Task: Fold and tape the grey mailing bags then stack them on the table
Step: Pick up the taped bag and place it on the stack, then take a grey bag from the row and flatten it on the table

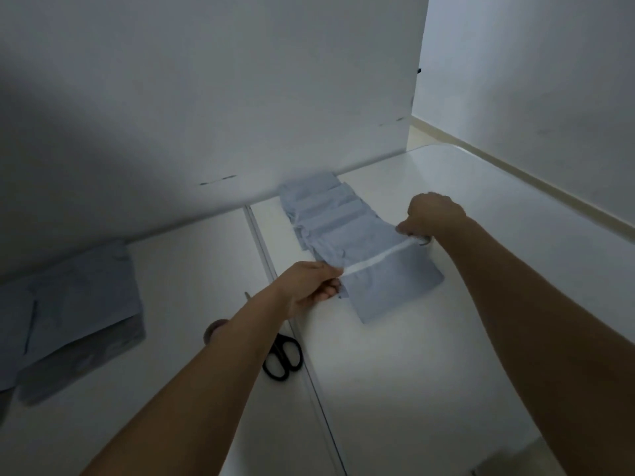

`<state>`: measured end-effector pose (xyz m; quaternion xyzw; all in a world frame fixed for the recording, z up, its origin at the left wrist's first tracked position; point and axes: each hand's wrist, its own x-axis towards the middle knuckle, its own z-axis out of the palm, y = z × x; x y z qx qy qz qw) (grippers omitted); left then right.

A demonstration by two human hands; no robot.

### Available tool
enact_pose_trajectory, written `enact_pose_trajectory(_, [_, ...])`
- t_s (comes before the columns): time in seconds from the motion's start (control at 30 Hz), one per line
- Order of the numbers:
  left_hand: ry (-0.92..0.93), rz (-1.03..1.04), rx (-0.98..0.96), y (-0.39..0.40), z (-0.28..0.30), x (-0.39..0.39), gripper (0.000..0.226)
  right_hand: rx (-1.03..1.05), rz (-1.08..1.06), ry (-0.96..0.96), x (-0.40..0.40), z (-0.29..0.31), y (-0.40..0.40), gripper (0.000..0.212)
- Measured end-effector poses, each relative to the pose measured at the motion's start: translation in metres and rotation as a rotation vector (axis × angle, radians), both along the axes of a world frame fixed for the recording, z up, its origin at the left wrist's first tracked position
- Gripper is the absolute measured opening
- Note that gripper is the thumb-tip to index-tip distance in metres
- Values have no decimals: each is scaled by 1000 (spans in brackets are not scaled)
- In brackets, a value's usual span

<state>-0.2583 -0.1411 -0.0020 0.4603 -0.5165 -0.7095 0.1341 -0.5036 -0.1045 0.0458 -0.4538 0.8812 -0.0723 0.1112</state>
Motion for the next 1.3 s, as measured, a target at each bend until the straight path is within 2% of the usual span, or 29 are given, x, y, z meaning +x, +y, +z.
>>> enact_pose_trajectory(0.03, [-17,3,0,1,1,-1,18,-102,49,56,9,-1,-2,24])
enact_pose_trajectory(0.1, [-38,15,12,5,2,-2,16,-312,202,-18,36,-12,-5,22])
enact_pose_trajectory(0.17, [-57,26,23,8,2,-3,16,-391,379,-110,64,-41,-3,22])
enact_pose_trajectory(0.23, [-83,28,16,11,2,-2,19,-420,475,-80,78,-81,6,35])
enact_pose_trajectory(0.33, [-114,32,5,14,1,-1,25,-441,444,6,83,-113,14,52])
enact_pose_trajectory(0.47, [-76,97,58,16,0,0,20,-351,375,91,90,-112,10,64])
enact_pose_trajectory(0.57, [-42,138,104,15,-2,1,18,-338,343,98,96,-111,4,65])
enact_pose_trajectory(0.77, [8,254,60,4,-3,12,28,-311,297,111,102,-110,-4,70])
enact_pose_trajectory(0.97, [-11,157,6,12,12,23,26,-296,254,69,109,-98,-4,57])
enact_pose_trajectory(1.13, [-87,55,-209,21,21,56,25,-432,328,3,161,-70,-4,58])
enact_pose_trajectory(1.3, [-224,164,-479,23,25,122,23,-510,488,-108,232,-59,-7,53])
